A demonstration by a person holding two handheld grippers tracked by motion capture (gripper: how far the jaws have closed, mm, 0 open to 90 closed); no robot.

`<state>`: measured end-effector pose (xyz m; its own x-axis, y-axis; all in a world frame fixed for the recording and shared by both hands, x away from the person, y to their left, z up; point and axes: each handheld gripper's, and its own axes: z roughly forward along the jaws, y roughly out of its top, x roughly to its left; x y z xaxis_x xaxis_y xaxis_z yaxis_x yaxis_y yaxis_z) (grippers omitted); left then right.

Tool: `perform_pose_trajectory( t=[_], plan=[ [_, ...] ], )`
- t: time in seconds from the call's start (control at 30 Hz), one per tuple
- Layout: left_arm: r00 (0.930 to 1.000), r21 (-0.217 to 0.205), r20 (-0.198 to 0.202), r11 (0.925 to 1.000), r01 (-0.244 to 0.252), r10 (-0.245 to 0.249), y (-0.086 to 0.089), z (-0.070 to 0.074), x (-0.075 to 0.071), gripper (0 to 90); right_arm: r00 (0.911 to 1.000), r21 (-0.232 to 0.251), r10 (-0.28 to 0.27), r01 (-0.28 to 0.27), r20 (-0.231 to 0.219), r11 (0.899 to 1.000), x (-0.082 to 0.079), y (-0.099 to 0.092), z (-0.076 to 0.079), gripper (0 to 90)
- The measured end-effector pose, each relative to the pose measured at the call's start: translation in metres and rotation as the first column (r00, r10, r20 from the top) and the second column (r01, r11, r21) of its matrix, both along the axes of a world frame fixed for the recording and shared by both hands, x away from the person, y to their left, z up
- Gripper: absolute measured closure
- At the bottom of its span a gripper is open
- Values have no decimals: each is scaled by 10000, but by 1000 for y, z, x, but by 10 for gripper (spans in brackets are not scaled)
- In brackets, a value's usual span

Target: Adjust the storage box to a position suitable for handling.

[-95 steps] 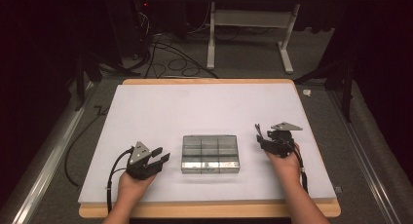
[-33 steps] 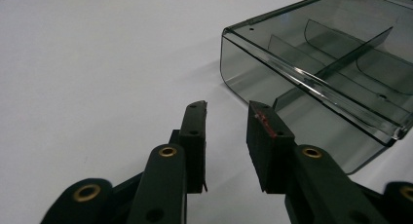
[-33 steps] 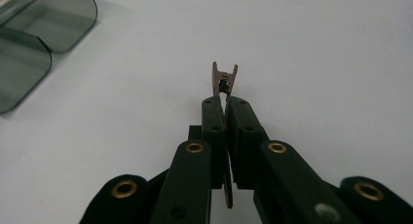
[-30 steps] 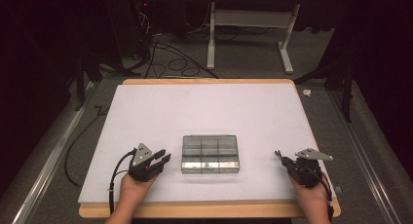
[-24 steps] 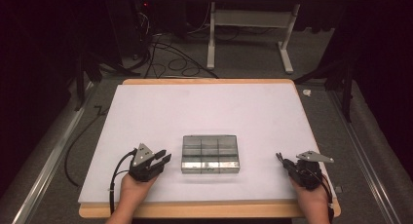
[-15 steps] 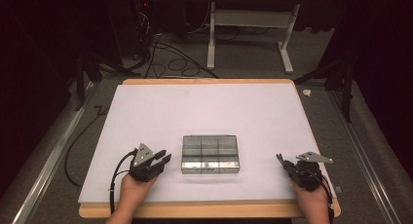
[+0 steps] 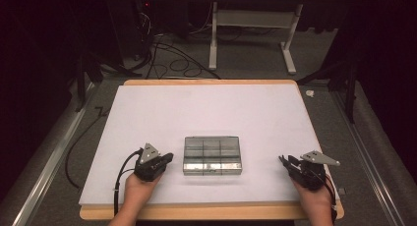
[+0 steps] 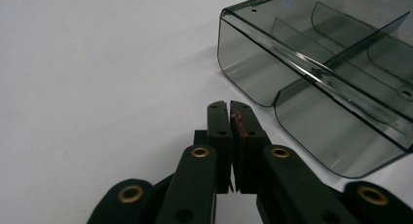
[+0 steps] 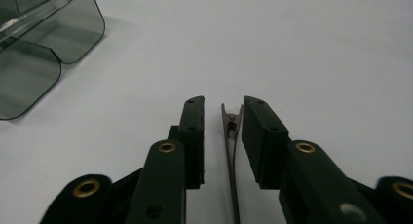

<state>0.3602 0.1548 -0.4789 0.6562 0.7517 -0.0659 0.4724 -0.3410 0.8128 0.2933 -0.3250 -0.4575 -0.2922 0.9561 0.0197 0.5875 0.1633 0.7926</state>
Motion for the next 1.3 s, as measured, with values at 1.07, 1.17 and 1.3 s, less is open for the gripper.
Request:
perform_pose_trajectory(
  t=[1.07, 1.17, 1.3],
  plan=[
    [9961, 330, -446, 9965, 771, -756, -65, -1, 6, 900, 9994, -35, -209, 210, 292, 9998, 0, -1, 3, 714],
    [9948, 338, -418, 9950, 938, -924, -75, 0, 6, 900, 9995, 21, -186, 185, 243, 9998, 0, -1, 3, 721],
    [9927, 368, -357, 9925, 1167, -1153, -89, 4, 6, 900, 9997, 53, -125, 124, 227, 9999, 0, -1, 3, 728]
  ],
)
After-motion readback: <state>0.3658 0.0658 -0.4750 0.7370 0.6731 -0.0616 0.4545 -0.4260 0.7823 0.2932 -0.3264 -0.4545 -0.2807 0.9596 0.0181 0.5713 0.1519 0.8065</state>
